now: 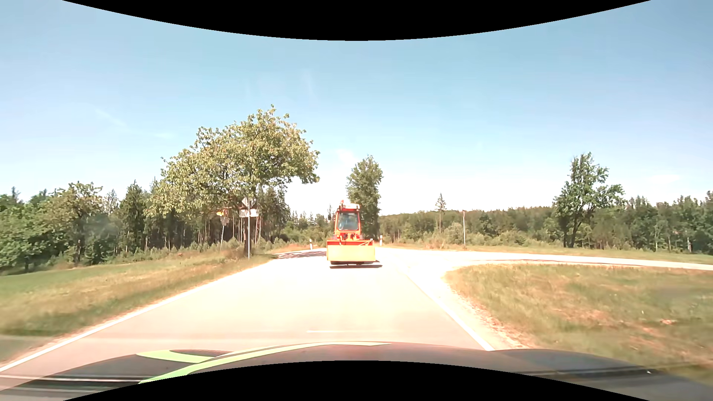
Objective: Follow the waypoints while adhering to traffic rules and regulations
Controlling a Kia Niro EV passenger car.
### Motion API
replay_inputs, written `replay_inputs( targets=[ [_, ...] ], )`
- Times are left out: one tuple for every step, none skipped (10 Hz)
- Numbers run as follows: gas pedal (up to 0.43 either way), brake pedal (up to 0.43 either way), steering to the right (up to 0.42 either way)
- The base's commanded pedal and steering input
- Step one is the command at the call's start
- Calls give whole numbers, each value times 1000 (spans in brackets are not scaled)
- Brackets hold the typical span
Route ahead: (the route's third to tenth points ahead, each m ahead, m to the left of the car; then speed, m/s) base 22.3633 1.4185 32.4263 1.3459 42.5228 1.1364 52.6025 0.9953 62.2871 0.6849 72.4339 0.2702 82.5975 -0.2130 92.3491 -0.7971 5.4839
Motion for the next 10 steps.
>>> replay_inputs(
  targets=[
    [157,0,4],
    [169,0,4],
    [189,0,5],
    [189,0,6],
    [189,0,7],
    [197,0,8],
    [197,0,8],
    [197,0,9],
    [209,0,9],
    [209,0,9]
  ],
)
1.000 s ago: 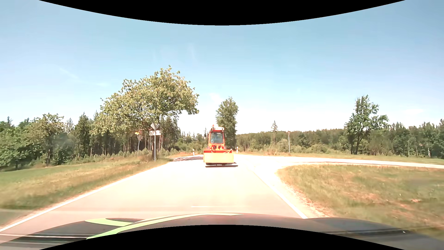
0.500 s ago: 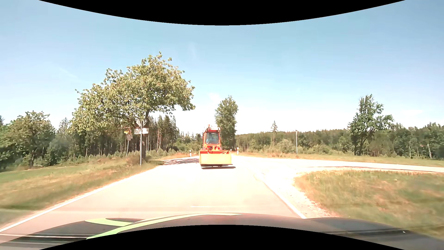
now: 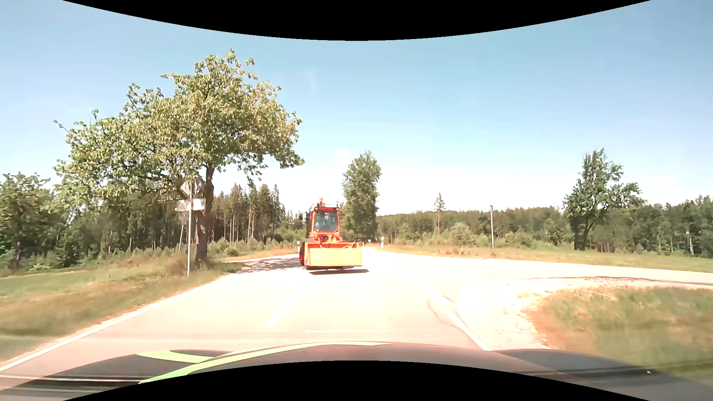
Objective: Follow the waypoints while adhering to traffic rules and regulations
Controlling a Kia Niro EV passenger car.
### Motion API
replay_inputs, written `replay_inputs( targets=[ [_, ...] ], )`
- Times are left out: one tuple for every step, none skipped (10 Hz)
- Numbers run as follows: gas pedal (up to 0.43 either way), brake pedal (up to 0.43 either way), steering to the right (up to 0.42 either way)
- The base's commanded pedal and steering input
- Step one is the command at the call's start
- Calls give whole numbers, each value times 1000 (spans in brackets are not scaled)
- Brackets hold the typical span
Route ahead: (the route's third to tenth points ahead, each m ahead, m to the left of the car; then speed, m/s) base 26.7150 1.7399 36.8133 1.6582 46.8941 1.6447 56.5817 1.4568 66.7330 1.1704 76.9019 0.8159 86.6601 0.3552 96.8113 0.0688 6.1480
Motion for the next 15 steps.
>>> replay_inputs(
  targets=[
    [220,0,9],
    [220,0,9],
    [228,0,9],
    [240,0,9],
    [248,0,9],
    [248,0,8],
    [260,0,7],
    [260,0,6],
    [268,0,5],
    [268,0,4],
    [287,0,2],
    [299,0,0],
    [299,0,-3],
    [311,0,-5],
    [311,0,-7]
  ],
)
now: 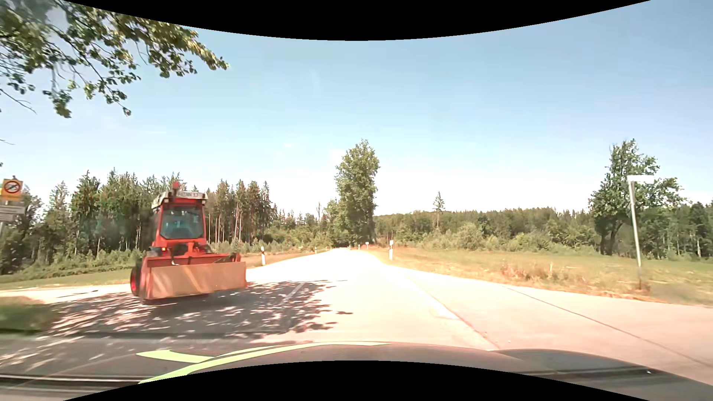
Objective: Follow the waypoints while adhering to traffic rules and regulations
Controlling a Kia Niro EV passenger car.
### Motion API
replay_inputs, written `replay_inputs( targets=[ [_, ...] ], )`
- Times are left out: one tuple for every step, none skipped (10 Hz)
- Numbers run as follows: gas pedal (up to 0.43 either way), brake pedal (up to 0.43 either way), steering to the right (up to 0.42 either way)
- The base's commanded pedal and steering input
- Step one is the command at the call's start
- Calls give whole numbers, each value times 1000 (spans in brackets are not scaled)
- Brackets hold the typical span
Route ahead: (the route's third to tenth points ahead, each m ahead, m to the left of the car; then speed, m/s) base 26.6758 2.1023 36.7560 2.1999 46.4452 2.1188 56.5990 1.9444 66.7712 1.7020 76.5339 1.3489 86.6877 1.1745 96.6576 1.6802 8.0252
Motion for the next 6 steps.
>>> replay_inputs(
  targets=[
    [311,0,-8],
    [311,0,-9],
    [311,0,-9],
    [319,0,-10],
    [319,0,-10],
    [319,0,-10]
  ],
)
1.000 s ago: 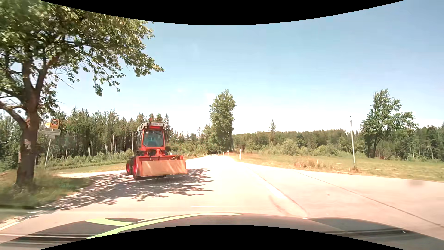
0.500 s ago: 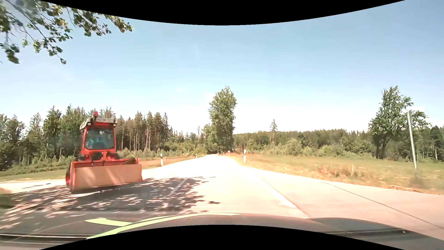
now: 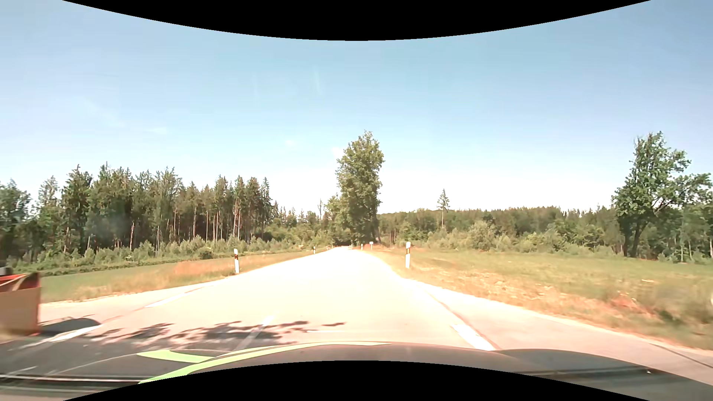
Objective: Follow the waypoints while adhering to traffic rules and regulations
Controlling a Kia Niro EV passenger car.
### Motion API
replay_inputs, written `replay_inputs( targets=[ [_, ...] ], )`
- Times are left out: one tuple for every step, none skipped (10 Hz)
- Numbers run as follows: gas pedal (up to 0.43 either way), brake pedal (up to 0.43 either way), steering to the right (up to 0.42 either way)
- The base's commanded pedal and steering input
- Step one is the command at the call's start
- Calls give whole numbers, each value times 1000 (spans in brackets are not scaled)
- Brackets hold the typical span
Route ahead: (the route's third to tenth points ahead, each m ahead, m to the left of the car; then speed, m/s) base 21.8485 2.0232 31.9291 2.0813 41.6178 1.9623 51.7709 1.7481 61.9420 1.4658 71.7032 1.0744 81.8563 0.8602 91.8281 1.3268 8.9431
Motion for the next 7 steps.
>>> replay_inputs(
  targets=[
    [319,0,-10],
    [331,0,-9],
    [331,0,-9],
    [331,0,-9],
    [331,0,-8],
    [331,0,-7],
    [331,0,-6]
  ],
)
